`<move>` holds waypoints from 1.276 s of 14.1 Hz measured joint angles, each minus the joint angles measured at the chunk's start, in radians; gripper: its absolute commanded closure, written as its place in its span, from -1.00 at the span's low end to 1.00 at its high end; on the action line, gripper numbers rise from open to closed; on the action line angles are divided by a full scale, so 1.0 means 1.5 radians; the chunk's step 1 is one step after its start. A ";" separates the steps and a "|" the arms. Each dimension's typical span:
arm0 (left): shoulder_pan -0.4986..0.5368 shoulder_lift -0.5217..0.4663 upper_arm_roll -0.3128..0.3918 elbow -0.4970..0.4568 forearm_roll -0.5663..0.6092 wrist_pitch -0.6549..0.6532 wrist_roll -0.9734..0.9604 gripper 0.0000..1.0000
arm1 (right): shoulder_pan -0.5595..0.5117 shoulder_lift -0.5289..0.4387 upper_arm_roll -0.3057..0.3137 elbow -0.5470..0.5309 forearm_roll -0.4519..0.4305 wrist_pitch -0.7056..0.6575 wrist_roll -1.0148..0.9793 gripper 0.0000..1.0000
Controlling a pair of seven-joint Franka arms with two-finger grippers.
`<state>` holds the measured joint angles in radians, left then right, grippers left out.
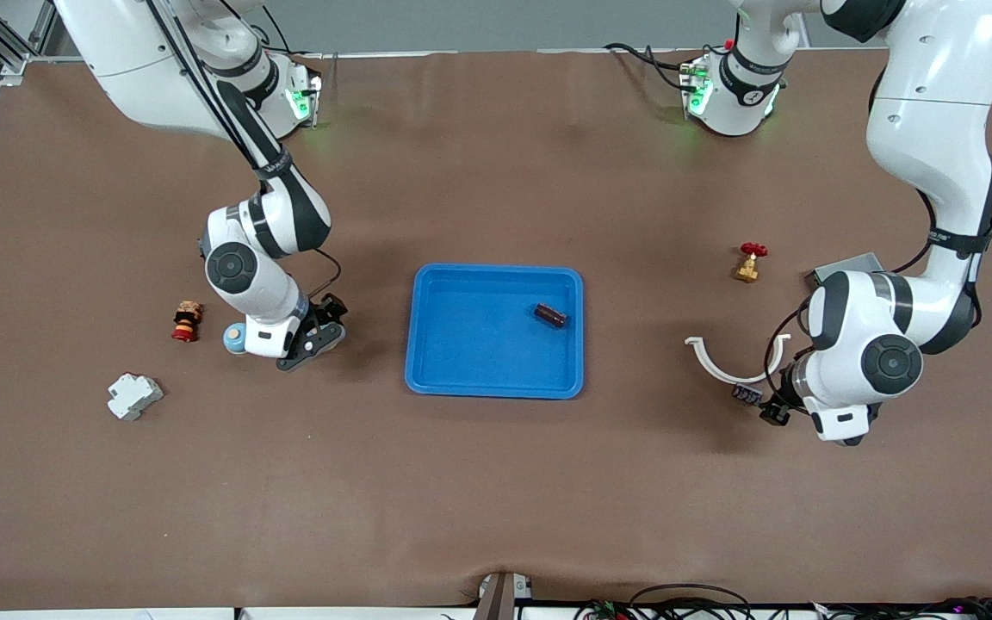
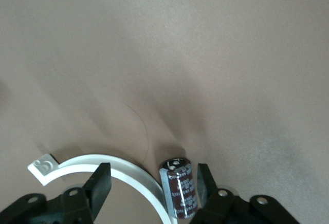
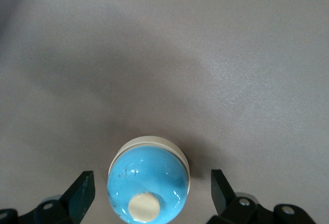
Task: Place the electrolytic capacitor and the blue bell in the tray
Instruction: 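Grasp the second capacitor with the left gripper while the right gripper lifts the bell, then lower the blue bell into the tray while the left gripper carries the capacitor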
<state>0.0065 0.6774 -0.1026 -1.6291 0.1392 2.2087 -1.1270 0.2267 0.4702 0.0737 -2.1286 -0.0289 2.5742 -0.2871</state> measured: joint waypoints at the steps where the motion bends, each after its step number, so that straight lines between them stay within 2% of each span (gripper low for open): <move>1: -0.002 0.002 0.000 0.000 -0.005 0.007 -0.005 -0.33 | 0.000 0.001 0.000 0.000 0.000 0.000 0.000 -1.00; 2: -0.005 0.005 -0.001 0.000 -0.007 0.011 -0.012 -0.29 | 0.000 0.003 0.000 0.000 0.000 0.000 0.000 -0.52; 3: -0.008 0.008 -0.001 -0.001 -0.008 0.015 -0.016 -0.28 | 0.000 0.004 0.000 0.000 0.000 0.000 0.000 -0.32; 4: -0.011 0.010 -0.001 -0.001 -0.008 0.020 -0.019 -0.26 | 0.000 0.004 0.000 0.000 0.000 0.000 0.000 -0.29; 6: -0.015 0.014 -0.002 -0.001 -0.009 0.030 -0.022 -0.14 | -0.001 0.003 -0.001 0.000 0.000 0.000 0.000 0.14; 7: -0.016 0.017 -0.002 -0.001 -0.009 0.034 -0.022 -0.07 | -0.001 0.001 0.000 0.001 0.000 -0.003 0.000 0.28; 8: -0.016 0.020 -0.002 -0.001 -0.009 0.038 -0.022 -0.04 | -0.001 0.002 -0.001 0.001 0.000 -0.003 0.000 0.30; 10: -0.016 0.024 -0.002 -0.001 -0.009 0.045 -0.022 0.00 | -0.001 0.002 -0.001 0.001 0.000 -0.003 0.000 0.55; 11: -0.016 0.025 -0.002 -0.001 -0.009 0.047 -0.023 0.03 | -0.002 0.002 -0.001 0.001 0.000 -0.003 0.001 0.58; 14: -0.020 0.031 -0.002 -0.001 -0.011 0.058 -0.023 0.20 | -0.002 0.002 -0.001 0.015 0.000 -0.028 0.004 0.58; 16: -0.024 0.035 -0.002 -0.001 -0.012 0.060 -0.023 0.35 | -0.001 -0.002 0.000 0.055 0.000 -0.113 0.025 0.58; 18: -0.025 0.039 -0.002 -0.001 -0.012 0.061 -0.023 0.88 | 0.003 -0.016 0.005 0.099 0.001 -0.197 0.073 0.58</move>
<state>-0.0303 0.7352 -0.1062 -1.6306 0.1214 2.3004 -1.1612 0.2310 0.4463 0.0812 -1.9806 -0.0280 2.2793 -0.1770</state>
